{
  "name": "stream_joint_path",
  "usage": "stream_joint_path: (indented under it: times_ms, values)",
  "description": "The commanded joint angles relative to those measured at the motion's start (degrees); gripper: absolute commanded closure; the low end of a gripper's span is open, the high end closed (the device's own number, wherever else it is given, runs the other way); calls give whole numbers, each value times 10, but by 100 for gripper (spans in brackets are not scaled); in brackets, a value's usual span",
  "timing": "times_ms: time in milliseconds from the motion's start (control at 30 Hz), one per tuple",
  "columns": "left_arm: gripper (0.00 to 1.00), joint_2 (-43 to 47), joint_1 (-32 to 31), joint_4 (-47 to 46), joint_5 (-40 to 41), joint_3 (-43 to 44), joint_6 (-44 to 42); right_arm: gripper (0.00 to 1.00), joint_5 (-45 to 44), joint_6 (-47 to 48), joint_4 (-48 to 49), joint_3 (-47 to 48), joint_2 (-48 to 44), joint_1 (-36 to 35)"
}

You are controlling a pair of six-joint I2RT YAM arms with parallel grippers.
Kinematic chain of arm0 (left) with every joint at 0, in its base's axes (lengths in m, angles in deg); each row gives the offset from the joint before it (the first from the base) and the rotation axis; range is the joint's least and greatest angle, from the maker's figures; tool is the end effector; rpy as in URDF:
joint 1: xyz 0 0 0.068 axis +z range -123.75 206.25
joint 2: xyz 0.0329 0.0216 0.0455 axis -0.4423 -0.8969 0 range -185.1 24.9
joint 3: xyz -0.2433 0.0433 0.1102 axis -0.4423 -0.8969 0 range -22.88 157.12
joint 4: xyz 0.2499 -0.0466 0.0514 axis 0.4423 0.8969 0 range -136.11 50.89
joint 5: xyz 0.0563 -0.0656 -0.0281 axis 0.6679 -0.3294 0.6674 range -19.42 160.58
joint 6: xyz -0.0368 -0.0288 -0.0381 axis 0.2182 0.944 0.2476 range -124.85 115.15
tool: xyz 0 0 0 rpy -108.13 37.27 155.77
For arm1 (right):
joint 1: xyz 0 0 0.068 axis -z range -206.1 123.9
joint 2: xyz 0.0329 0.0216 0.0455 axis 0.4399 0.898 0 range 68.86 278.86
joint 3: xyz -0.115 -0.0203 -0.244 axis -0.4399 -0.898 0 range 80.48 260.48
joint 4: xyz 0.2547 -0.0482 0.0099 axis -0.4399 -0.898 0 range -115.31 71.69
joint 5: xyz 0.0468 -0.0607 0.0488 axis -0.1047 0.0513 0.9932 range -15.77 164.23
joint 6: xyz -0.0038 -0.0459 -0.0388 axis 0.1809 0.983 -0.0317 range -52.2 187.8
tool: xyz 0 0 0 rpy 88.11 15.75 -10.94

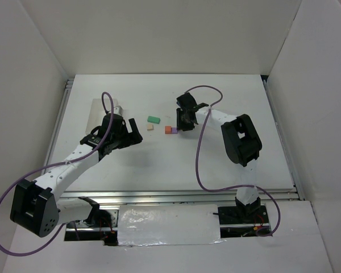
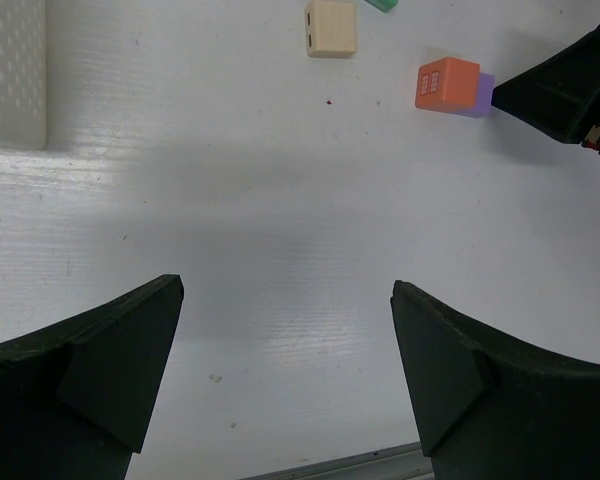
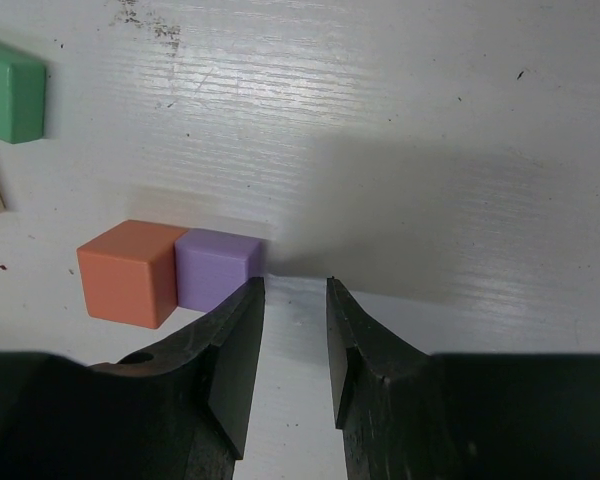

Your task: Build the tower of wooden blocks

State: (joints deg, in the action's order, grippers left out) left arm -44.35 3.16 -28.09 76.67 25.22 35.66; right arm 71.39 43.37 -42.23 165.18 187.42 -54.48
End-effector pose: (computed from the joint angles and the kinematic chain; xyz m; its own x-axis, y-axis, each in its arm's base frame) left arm 0.2475 -0.1004 0.2518 -0.6460 -0.4268 -0.6329 -0.1385 0.8809 -0.4526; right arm 0.3911 0.2087 0.1576 -0.8644 0.0024 -0.5028 -0.1034 0.9778 0.1824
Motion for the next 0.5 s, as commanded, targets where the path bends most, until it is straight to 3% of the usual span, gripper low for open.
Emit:
stream_joint_path:
  times_ms: [0, 467]
  values:
    - [1, 6, -2, -7, 1, 12, -10, 61, -9, -4, -13, 20, -2, -5]
    - [1, 36, -1, 3, 16, 17, -13, 46, -39, 11, -45, 34, -100, 0]
